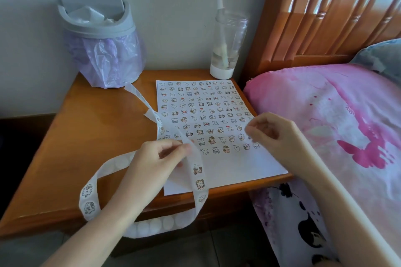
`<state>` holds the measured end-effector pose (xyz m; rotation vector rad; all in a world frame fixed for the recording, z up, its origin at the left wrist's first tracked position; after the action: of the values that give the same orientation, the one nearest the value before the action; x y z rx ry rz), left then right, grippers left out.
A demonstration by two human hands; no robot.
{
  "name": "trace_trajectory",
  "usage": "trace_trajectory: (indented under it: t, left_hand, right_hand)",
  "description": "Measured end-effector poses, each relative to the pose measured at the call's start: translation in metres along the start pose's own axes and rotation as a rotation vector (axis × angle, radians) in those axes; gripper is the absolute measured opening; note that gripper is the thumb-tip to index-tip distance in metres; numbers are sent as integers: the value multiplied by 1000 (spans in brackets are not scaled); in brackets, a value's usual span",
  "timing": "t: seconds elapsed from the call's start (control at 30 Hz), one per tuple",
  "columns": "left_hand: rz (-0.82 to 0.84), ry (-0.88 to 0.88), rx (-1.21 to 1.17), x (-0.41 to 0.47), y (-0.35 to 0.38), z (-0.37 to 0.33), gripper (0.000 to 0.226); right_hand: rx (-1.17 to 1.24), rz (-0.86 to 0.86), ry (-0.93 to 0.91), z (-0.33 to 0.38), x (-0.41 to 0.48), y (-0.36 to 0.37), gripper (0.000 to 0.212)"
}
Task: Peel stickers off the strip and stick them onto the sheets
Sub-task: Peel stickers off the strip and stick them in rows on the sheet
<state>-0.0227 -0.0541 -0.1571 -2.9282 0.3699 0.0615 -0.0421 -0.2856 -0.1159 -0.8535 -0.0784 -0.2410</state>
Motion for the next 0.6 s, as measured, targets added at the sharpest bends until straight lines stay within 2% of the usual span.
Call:
trace_trajectory:
  t: [0.07,0.17,0.37,0.5,0.6]
  left_hand:
    - [-9,-36,-98,0,-2,0,19]
    - [-59,-16,-134,-1,-6,-7,20]
    - [-118,75,-121,-5,-11,-20,29]
    - [-142,81,-129,-6,-10,-21,17]
    - [-129,62,-185,-7,-7,-21,20]
  right_hand:
    - [103,75,-86,36,-11,16,6]
    - [68,209,-172,72,-28,47,13]
    - [272,222,-99,72,-29,49,24]
    - [343,245,-104,76,-30,49,18]
    - [352,246,-106,76,-30,50,12]
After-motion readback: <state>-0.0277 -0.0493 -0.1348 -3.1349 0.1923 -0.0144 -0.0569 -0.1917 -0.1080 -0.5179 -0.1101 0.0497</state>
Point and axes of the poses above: each hand's wrist, its own x-axis towards the middle knuckle, its own y-axis out of the palm, z = x × y, the point moved 10 cm from there along x, towards the middle knuckle, and after that the axes turned 8 degrees about -x, right-handed, at the moved point
